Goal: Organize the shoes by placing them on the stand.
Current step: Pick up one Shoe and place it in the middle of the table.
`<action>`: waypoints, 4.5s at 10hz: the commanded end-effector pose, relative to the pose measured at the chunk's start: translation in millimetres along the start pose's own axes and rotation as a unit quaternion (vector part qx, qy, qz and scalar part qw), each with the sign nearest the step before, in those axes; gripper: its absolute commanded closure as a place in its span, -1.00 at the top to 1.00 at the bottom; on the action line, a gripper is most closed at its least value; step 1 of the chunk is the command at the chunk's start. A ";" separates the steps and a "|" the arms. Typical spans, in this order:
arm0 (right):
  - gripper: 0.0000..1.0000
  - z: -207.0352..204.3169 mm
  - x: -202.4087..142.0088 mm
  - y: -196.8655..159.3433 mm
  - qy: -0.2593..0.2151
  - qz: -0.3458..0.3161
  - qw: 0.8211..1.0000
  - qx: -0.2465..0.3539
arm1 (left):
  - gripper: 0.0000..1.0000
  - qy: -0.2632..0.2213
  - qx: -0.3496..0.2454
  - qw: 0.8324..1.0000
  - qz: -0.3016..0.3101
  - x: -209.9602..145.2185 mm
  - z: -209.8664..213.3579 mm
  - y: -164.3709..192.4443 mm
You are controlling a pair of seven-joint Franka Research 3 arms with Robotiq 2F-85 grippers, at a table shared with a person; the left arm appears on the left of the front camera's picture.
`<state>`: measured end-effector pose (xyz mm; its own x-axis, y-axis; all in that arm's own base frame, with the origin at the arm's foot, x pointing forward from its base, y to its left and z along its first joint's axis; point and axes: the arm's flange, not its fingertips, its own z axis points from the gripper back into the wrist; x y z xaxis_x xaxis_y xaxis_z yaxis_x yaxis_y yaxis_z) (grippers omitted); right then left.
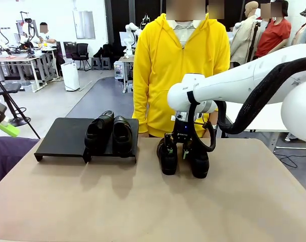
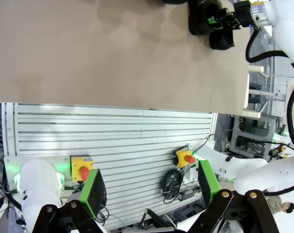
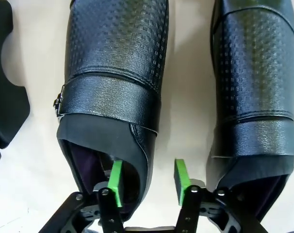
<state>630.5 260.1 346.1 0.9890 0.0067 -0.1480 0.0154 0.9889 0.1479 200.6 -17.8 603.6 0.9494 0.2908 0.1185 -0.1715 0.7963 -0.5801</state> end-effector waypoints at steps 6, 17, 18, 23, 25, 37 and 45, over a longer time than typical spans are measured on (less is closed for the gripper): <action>-1.00 9.6 5.0 6.7 0.038 0.038 0.999 -0.002 | 1.00 0.003 -0.003 1.000 -0.007 -0.5 2.3 2.4; -1.00 136.8 -287.6 -6.0 0.068 -0.007 0.992 0.104 | 1.00 0.003 -0.003 1.000 -0.007 -0.5 2.3 2.4; -1.00 135.2 -299.8 -8.0 0.039 -0.020 0.993 0.113 | 1.00 0.003 -0.003 1.000 -0.007 -0.5 2.3 2.4; -1.00 130.2 -301.1 -13.7 0.063 -0.013 0.994 0.086 | 1.00 0.003 -0.003 1.000 -0.007 -0.5 2.3 2.4; -1.00 101.3 -274.5 16.8 -0.004 0.054 0.980 0.193 | 1.00 0.003 -0.003 1.000 -0.007 -0.5 2.3 2.4; -1.00 -58.6 -264.4 88.7 0.080 0.001 0.990 0.114 | 1.00 0.003 -0.003 1.000 -0.007 -0.5 2.3 2.4; 1.00 -8.1 -281.7 72.3 0.081 0.073 0.977 0.185 | 1.00 0.003 -0.003 1.000 -0.007 -0.5 2.3 2.4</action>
<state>361.6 351.1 363.9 0.9490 0.1423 -0.2815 -0.0047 0.8988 0.4383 200.6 -17.4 603.6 0.9496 0.2899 0.1190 -0.1706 0.7967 -0.5798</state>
